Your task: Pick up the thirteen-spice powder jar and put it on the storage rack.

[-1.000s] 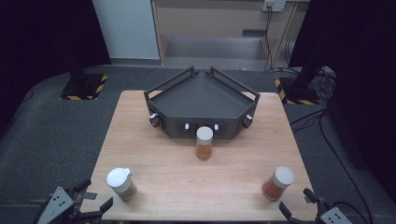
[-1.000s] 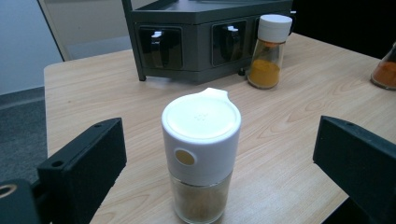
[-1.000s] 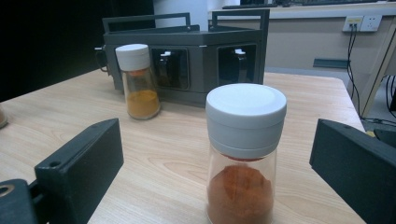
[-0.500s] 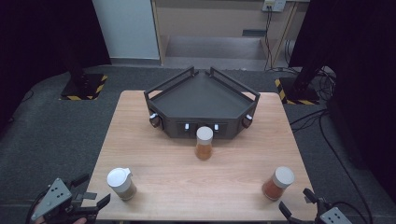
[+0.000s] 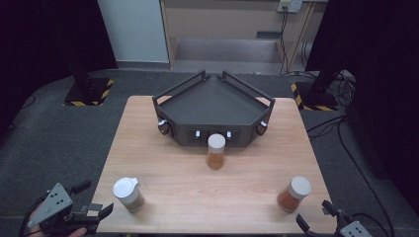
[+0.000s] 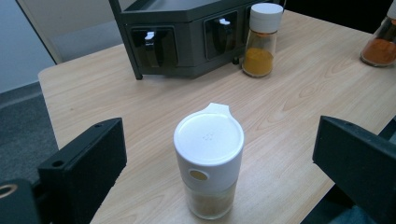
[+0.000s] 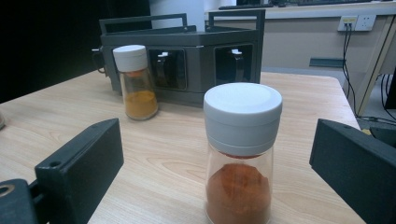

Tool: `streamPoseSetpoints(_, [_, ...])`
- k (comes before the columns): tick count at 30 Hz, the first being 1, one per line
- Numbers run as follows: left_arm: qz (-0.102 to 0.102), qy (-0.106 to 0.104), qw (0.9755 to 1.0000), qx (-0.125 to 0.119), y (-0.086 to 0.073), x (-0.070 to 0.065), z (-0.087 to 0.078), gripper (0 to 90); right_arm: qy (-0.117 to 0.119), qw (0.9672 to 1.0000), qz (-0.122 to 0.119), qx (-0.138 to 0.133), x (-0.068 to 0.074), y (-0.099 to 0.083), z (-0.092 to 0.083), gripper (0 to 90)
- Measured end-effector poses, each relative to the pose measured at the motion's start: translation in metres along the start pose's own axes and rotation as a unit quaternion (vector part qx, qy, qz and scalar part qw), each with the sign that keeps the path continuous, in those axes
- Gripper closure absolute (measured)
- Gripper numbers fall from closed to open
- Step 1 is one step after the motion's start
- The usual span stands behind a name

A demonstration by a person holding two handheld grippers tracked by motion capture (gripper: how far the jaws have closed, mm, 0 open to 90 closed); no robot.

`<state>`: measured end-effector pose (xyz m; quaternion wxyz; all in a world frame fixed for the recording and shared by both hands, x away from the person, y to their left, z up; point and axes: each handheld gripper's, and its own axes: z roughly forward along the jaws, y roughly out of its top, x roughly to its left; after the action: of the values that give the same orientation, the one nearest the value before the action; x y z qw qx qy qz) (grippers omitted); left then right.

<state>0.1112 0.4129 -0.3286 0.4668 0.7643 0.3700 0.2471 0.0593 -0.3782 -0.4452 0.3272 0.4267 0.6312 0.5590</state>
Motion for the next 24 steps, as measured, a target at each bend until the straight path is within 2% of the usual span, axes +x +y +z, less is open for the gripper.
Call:
streamPoseSetpoints(6, [0.001,-0.013,0.9997,0.019,0.010,0.005,0.004,2.6,-0.001,1.0000,0.000,0.002,-0.001,0.000,0.000,3.0])
streamPoseSetpoints(15, [0.004,-0.017,0.9990,0.041,0.018,0.007,0.014,2.5,-0.001,1.0000,0.000,-0.002,-0.001,0.000,-0.001,3.1])
streamPoseSetpoints(18, [0.003,-0.017,0.9990,0.040,0.016,0.010,0.020,2.3,0.000,1.0000,0.001,-0.002,-0.002,0.000,-0.001,3.2])
streamPoseSetpoints(21, [0.002,-0.025,0.9984,0.051,0.015,0.014,0.029,2.3,0.000,1.0000,0.001,0.000,-0.001,0.000,0.000,3.2])
streamPoseSetpoints(22, [0.012,-0.024,0.9977,0.063,0.016,0.012,0.035,2.3,0.000,1.0000,0.000,0.001,-0.001,0.000,0.000,3.4])
streamPoseSetpoints(24, [0.016,-0.023,0.9972,0.069,0.017,0.011,0.038,2.3,0.000,1.0000,0.001,0.000,-0.001,0.000,0.000,3.4])
